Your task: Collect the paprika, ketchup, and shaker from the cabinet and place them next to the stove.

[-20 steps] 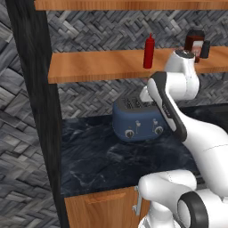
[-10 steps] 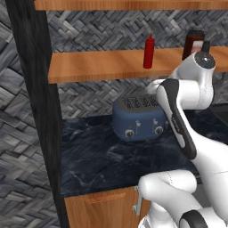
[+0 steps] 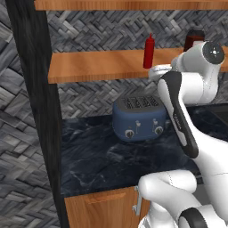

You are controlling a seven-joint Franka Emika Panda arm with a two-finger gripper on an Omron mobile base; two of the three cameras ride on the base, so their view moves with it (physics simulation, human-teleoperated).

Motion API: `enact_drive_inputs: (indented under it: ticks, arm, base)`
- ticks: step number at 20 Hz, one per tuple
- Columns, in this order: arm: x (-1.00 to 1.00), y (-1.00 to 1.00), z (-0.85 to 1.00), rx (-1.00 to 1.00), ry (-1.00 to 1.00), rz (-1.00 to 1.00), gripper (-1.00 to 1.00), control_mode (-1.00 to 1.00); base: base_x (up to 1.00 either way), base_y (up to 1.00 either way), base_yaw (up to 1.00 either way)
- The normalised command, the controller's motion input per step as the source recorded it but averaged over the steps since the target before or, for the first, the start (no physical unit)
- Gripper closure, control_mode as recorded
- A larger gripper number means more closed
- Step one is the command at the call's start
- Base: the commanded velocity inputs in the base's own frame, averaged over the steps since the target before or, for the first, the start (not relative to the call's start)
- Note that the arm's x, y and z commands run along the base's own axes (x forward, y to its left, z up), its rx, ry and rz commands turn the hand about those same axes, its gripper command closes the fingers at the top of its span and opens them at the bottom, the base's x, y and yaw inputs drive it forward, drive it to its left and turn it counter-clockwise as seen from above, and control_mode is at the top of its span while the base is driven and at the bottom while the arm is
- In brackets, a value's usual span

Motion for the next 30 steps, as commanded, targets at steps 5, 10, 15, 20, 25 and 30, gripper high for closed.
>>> enact_drive_inputs:
  ticks: [5,10,15,20,25,30]
  arm:
    - [0.01,0.17,0.12,-0.02,-0.22,-0.01,-1.00,-1.00]
    - [0.05,0.10,0.20,0.00,-0.11,0.00,-1.00,-1.00]
    - [0.06,0.01,0.31,0.00,-0.05,0.00,-1.00,-1.00]
    - [0.06,0.00,0.29,0.00,-0.01,0.00,-1.00,-1.00]
    - [0.08,0.00,-0.03,0.00,-0.09,0.00,-1.00,-1.00]
    - [0.07,0.00,-0.04,0.01,-0.11,0.00,-1.00,-1.00]
  base:
    - [0.00,0.00,0.00]
    - [0.00,0.00,0.00]
    - [0.00,0.00,0.00]
    - [0.00,0.00,0.00]
    - [0.00,0.00,0.00]
    - [0.00,0.00,0.00]
